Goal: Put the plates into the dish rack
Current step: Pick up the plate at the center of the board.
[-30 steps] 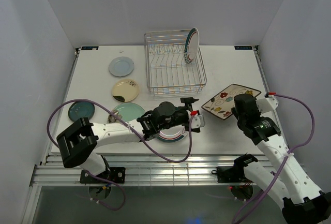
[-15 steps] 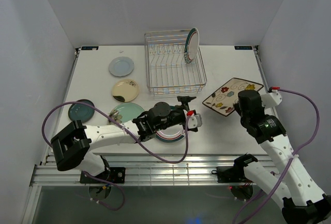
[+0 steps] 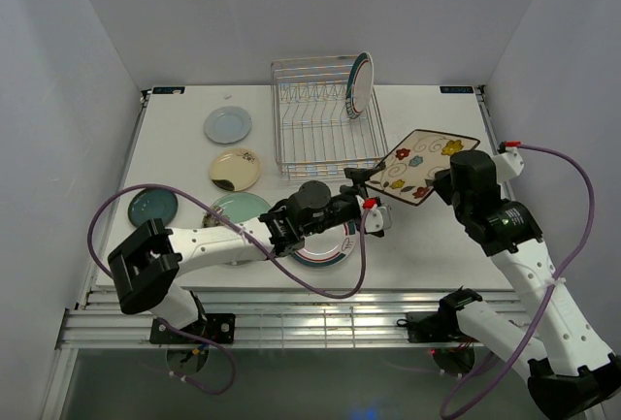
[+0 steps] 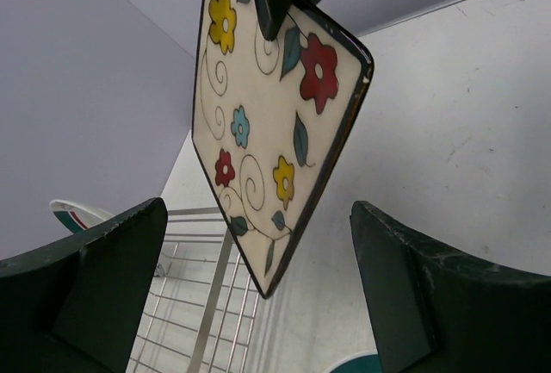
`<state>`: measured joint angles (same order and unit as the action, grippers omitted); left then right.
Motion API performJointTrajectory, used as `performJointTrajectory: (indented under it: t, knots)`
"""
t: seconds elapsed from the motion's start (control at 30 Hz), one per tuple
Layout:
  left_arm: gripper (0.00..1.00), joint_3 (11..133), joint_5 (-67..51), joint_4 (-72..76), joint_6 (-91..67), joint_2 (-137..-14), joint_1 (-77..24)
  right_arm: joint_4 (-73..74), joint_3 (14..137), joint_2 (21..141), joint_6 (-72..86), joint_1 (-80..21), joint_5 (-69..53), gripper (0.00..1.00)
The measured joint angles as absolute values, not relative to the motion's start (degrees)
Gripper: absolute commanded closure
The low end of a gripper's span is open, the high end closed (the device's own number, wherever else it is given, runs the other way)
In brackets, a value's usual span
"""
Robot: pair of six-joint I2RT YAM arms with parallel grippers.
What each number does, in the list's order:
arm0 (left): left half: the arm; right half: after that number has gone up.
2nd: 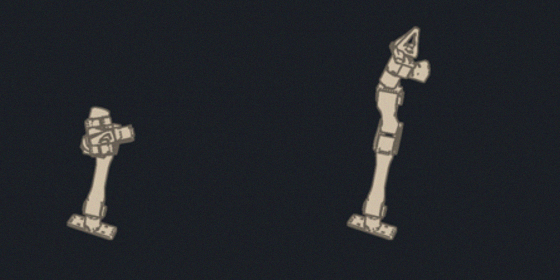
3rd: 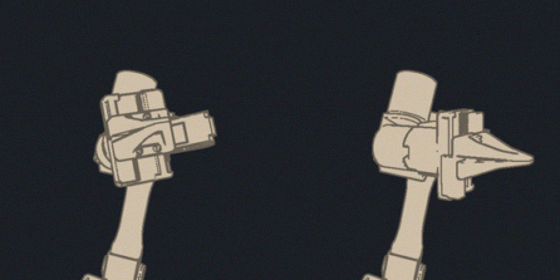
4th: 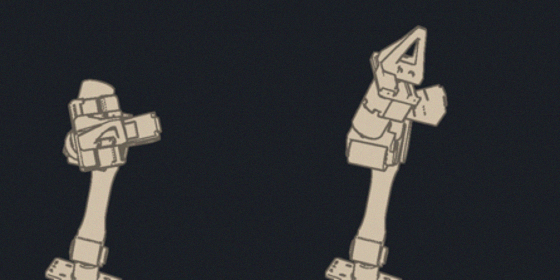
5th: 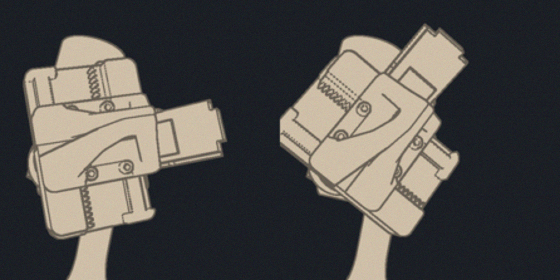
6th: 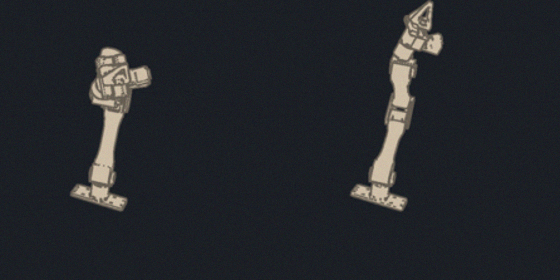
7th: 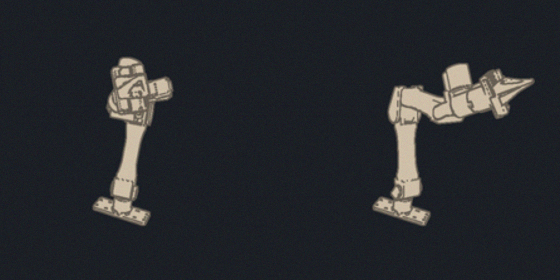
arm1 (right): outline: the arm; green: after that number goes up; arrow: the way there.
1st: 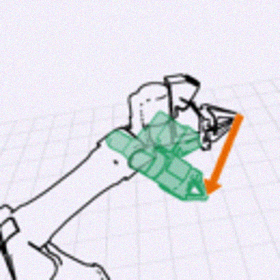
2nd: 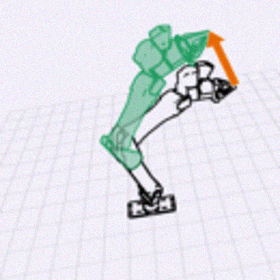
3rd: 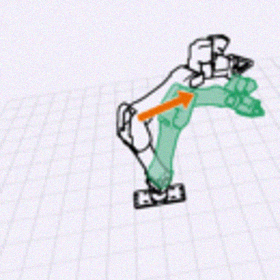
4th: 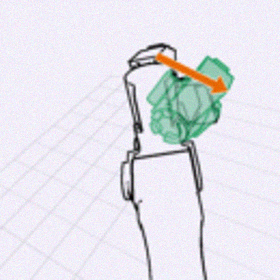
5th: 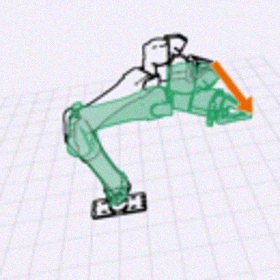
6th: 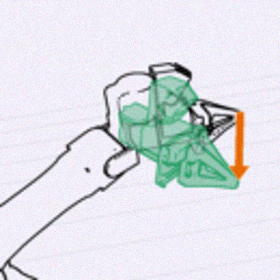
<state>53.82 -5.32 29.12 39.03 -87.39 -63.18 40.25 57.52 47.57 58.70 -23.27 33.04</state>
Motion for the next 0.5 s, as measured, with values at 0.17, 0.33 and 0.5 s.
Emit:
performJointTrajectory:
  t: [0.17,0.33,0.5]
  knots:
    - [0.02,56.45,-4.8,29.12,39.9,-88.44,-63.18,40.56,59.46,49.58,58.17,-23.27,30.3,0.92]
    - [0.02,56.93,-4.27,28.88,40.53,-89.03,-63.2,40.51,63.09,52.9,58.26,-23.27,27.51,0.92]
    - [0.05,56.93,-4.25,28.64,41.04,-89.12,-63.2,40.45,65.69,55.11,58.28,-23.27,25.41,0.92]
